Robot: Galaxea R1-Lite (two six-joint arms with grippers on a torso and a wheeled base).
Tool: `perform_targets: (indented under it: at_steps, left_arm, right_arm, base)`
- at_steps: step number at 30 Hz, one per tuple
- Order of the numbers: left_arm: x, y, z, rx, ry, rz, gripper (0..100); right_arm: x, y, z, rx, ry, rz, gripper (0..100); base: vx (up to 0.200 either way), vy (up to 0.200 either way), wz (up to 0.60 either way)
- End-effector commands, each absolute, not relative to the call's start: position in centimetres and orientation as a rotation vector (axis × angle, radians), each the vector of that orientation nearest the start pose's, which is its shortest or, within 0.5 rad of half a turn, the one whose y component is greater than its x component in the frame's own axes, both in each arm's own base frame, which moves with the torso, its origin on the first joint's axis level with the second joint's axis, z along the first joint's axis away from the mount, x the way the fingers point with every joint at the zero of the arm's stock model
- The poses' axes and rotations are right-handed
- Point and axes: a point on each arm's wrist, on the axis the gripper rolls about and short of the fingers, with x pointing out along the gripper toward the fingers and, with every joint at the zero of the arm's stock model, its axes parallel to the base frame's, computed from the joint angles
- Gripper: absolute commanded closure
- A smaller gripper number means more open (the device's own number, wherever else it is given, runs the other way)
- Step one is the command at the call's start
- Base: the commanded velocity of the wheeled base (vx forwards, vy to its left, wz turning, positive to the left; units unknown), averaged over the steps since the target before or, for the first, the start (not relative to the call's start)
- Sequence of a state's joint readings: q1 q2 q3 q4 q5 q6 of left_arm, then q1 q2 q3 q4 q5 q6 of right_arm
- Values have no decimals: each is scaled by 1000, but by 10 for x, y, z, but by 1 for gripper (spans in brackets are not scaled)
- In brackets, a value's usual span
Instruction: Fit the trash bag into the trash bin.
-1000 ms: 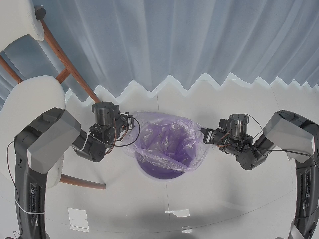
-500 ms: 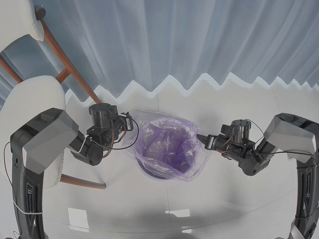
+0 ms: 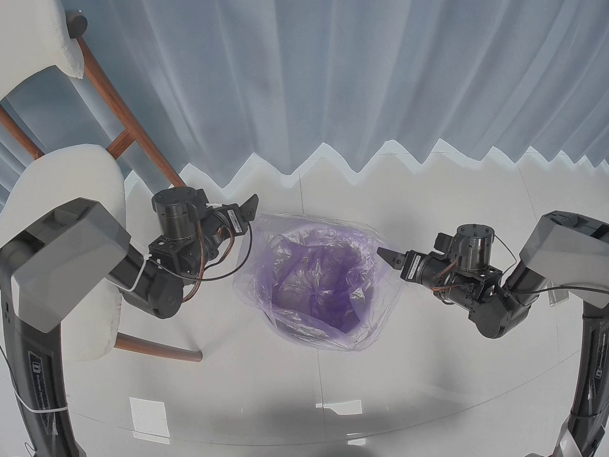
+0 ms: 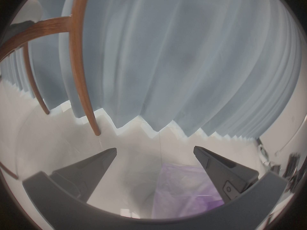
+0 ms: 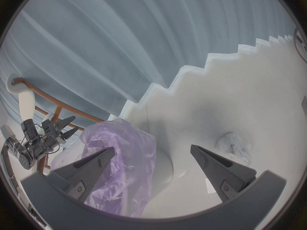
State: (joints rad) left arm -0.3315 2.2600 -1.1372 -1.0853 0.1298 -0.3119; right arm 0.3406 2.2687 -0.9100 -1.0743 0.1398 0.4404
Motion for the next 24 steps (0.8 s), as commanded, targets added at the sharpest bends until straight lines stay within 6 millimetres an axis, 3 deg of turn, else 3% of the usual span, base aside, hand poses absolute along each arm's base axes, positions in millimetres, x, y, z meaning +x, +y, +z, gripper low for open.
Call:
perform_targets:
  at_steps: [1, 2, 3, 5, 6, 7, 11, 14, 16, 17, 19, 21, 24]
  left_arm:
    - [371, -127, 153, -473, 15, -213, 0]
    - [369, -126, 156, -486, 13, -217, 0]
    - [352, -123, 172, -557, 0, -237, 0]
    - [350, -123, 174, -564, -2, -243, 0]
    - [316, -120, 201, -733, 16, -377, 0]
    - [310, -121, 208, -812, 20, -414, 0]
    - [314, -123, 202, -1104, 99, -420, 0]
    - [314, -127, 199, -1162, 134, -440, 0]
    - [313, -129, 197, -1158, 149, -446, 0]
    - [307, -136, 181, -1030, 316, -481, 0]
    - [306, -135, 177, -979, 360, -480, 0]
    - [304, -134, 161, -663, 585, -434, 0]
    - [303, -140, 163, -464, 706, -420, 0]
  right_arm:
    - [354, 123, 66, 436, 354, 396, 0]
    - [352, 123, 66, 436, 355, 396, 0]
    - [345, 119, 68, 443, 357, 391, 0]
    - [344, 118, 68, 445, 357, 388, 0]
    - [329, 113, 73, 456, 357, 389, 0]
    - [325, 111, 75, 460, 359, 386, 0]
    - [317, 112, 77, 462, 369, 392, 0]
    - [316, 112, 78, 461, 366, 385, 0]
    - [316, 112, 78, 461, 365, 384, 0]
    - [313, 111, 81, 460, 360, 375, 0]
    - [312, 111, 81, 460, 360, 375, 0]
    - [309, 111, 82, 458, 363, 375, 0]
    - [307, 112, 84, 458, 355, 372, 0]
  base:
    - [0, 0, 0]
    - [0, 0, 0]
    - [0, 0, 0]
    - [0, 0, 0]
    - [0, 0, 0]
    - [0, 0, 0]
    - [0, 0, 0]
    - [0, 0, 0]
    - [0, 0, 0]
    - [0, 0, 0]
    - [0, 0, 0]
    - [0, 0, 0]
    - [0, 0, 0]
